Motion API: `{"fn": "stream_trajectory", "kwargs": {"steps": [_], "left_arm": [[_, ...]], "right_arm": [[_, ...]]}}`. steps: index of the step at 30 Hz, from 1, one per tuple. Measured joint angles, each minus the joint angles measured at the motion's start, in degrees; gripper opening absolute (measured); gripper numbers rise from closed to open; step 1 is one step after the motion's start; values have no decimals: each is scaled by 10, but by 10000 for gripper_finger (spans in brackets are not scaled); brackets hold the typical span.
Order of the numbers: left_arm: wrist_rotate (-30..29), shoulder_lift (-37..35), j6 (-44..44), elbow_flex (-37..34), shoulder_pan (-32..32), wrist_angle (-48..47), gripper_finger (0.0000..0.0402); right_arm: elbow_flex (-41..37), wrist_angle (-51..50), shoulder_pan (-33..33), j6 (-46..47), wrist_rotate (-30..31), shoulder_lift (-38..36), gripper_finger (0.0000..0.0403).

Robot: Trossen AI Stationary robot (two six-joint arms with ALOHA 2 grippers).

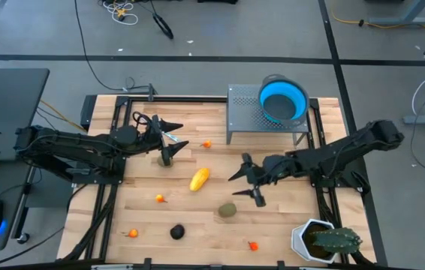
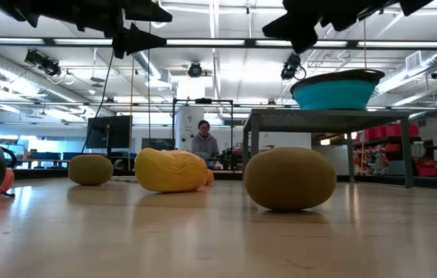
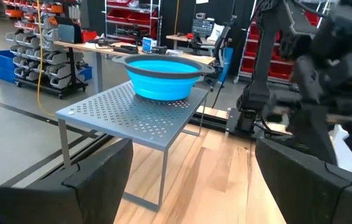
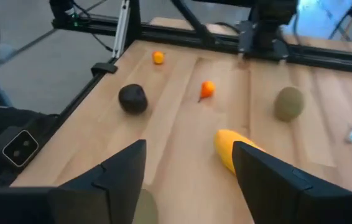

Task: Pick & Place Fruit
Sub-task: Put the brown kiwi into the blue strainer bowl on the shelf

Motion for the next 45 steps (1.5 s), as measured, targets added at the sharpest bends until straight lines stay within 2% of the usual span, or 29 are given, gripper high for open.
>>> {"fn": "stream_trajectory", "kwargs": {"steps": [11, 19, 26, 33, 45], "left_arm": [[15, 0, 0, 0, 0, 3, 348], [15, 0, 15, 0, 0, 7, 348], [13, 0, 27, 0, 0, 7, 348], [13, 0, 5, 0, 0, -11, 348], [22, 1, -35, 0, -1, -69, 348]], "right_arm": [[0, 53, 27, 6, 16, 132, 300], [0, 93, 31, 48, 16, 188, 336], [-1, 116, 50, 49, 17, 213, 366], [-1, 111, 64, 48, 50, 214, 369], [-3, 174, 90, 61, 104, 283, 369]]}}
